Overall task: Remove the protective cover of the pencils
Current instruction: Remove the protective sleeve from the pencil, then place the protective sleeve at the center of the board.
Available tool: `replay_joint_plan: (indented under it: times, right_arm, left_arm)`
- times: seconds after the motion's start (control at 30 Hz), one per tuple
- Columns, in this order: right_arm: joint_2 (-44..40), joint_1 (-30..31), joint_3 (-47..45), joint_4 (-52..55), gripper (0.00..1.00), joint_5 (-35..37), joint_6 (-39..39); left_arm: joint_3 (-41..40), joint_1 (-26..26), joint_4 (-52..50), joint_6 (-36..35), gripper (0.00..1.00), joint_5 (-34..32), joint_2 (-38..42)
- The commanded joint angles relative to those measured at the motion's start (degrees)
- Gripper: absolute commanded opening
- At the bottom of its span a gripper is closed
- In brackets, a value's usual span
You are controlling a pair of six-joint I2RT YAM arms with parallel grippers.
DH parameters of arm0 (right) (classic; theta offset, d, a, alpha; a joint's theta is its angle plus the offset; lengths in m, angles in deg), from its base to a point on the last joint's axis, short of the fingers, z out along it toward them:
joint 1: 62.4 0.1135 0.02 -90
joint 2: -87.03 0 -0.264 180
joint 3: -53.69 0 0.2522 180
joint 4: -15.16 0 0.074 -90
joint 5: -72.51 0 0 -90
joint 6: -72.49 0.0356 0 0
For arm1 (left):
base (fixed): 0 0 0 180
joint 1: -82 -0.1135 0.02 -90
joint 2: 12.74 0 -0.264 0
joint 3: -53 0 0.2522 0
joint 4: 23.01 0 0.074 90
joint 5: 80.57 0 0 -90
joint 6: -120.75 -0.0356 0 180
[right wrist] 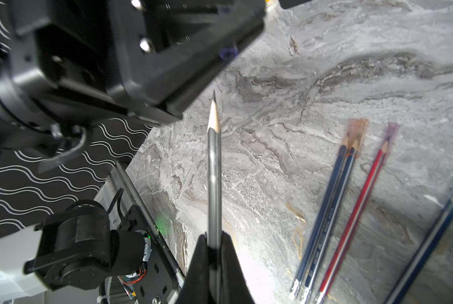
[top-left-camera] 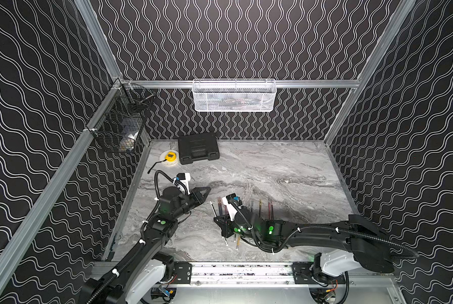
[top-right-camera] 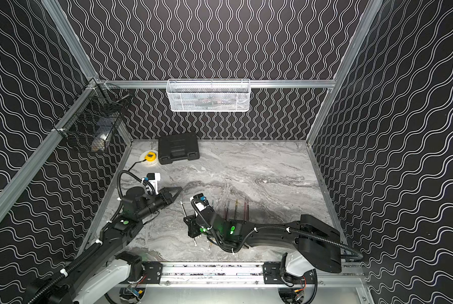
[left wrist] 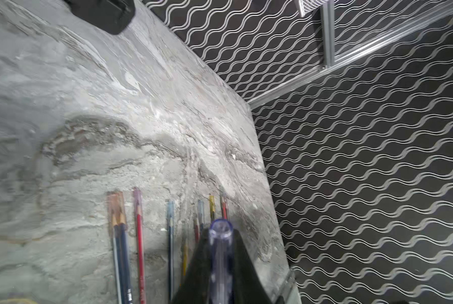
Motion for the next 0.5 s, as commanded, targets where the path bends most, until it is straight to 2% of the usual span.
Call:
replay_joint_plan:
  times: [0.0,0.2,0.33,0.47]
  right_arm:
    - [-0.34,0.33,-1.34,-0.5,0.0,1.49,5.15]
    - [1.26,1.87,-0.17,7.47,0.0,8.41,11.57]
    - [6.63,1.99,2.31,9.77,0.0,8.88,14.84]
    - [12.09,1.98,5.96,12.01,0.0,7.88,14.91]
  left_arm:
    - [1.04,-0.34,-4.77,-4.71,0.0,-5.96,-0.57]
    - [-0.47,-0.61,-7.49,-8.01,0.0,-12.4,-1.92]
    - [-0.37,-0.61,-10.87,-10.79,0.0,-18.5,-3.23]
    - [0.03,-0.61,-12.53,-13.15,0.0,-22.13,-5.63]
